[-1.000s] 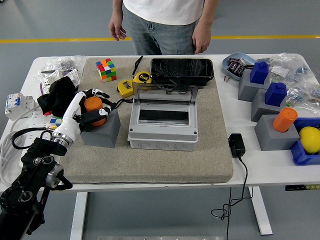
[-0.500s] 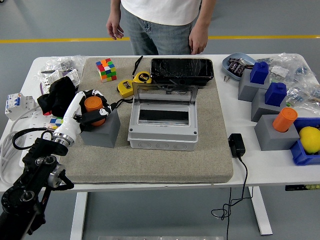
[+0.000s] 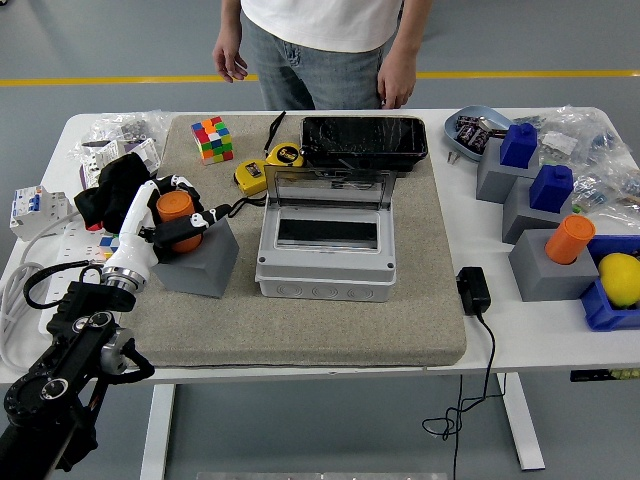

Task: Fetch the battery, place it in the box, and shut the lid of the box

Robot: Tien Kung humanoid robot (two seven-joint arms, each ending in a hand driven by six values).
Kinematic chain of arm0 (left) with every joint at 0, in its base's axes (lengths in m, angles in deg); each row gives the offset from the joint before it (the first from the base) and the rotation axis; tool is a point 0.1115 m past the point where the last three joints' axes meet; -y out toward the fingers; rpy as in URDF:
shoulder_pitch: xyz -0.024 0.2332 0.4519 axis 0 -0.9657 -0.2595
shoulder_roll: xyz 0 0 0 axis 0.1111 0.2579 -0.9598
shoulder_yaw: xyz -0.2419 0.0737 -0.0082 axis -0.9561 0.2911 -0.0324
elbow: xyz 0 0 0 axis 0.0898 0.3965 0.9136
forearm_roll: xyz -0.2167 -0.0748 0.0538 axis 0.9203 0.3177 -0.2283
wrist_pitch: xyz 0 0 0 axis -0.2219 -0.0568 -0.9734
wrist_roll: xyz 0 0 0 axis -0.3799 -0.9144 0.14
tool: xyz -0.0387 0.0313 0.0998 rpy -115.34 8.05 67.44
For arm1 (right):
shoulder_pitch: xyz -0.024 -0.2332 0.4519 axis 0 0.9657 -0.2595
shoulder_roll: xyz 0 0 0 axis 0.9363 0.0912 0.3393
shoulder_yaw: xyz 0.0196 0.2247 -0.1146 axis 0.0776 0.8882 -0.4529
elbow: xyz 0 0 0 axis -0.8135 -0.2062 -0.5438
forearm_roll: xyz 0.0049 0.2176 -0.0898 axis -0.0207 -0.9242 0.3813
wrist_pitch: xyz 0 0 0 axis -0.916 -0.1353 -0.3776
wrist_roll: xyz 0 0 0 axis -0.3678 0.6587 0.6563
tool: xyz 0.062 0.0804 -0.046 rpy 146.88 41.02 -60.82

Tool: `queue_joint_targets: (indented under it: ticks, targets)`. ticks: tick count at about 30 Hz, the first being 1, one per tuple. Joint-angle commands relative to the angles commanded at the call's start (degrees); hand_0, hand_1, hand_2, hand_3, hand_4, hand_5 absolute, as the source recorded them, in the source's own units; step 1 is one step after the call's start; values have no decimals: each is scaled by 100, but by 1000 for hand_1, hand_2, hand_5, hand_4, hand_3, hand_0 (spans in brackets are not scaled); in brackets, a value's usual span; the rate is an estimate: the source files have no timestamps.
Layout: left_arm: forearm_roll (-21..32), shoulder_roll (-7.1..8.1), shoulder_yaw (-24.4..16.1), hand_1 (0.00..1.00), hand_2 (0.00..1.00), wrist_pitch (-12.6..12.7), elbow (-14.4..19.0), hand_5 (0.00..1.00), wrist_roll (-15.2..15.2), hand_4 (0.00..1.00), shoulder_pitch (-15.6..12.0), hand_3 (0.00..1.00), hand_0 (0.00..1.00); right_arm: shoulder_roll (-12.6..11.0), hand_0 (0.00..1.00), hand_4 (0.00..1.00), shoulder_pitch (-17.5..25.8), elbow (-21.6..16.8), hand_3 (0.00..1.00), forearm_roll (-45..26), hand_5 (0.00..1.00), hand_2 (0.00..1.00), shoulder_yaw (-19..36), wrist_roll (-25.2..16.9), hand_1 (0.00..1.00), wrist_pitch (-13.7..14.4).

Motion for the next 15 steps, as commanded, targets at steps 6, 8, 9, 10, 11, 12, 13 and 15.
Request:
queue_joint_targets:
  ticks: [6, 8, 9, 10, 11, 12, 13, 15]
  targets:
    - [17, 0, 30, 2, 14, 58, -5, 64, 19, 998, 6, 20, 14, 1, 953, 998, -1, 0, 843, -15, 998, 821, -8, -11, 899, 4]
    - [7, 0, 31, 2, 14, 62, -1, 64, 20, 998, 5, 20, 14, 2, 953, 998, 0, 0, 843, -17, 998, 821, -9, -12, 899, 3]
    - [-6, 0, 30, 2, 14, 66, 4, 64, 19, 998, 5, 20, 14, 2, 953, 998, 1, 0, 843, -16, 998, 821, -8, -12, 899, 3]
    - [-24, 0, 28, 2, 14, 88, 15, 64, 20, 998, 8, 20, 14, 2, 953, 998, 0, 0, 843, -10, 998, 821, -4, -9, 899, 2]
    - [-34, 0, 27, 2, 11, 100, 21, 50, 20, 998, 10, 16, 14, 2, 952, 998, 0, 0, 843, -8, 998, 820, -3, -8, 899, 1]
    - [-45, 0, 24, 2, 11, 117, 32, 50, 23, 998, 15, 16, 14, 1, 952, 998, -1, 0, 843, -12, 998, 820, -9, -6, 899, 1]
    - [-51, 0, 26, 2, 11, 132, 53, 50, 24, 998, 21, 16, 14, 0, 952, 998, -3, 0, 843, -11, 998, 820, -8, -3, 899, 0]
    - [-59, 0, 30, 2, 11, 149, 86, 50, 23, 998, 30, 16, 14, -2, 952, 998, -6, 0, 843, -14, 998, 820, -15, -4, 899, -1]
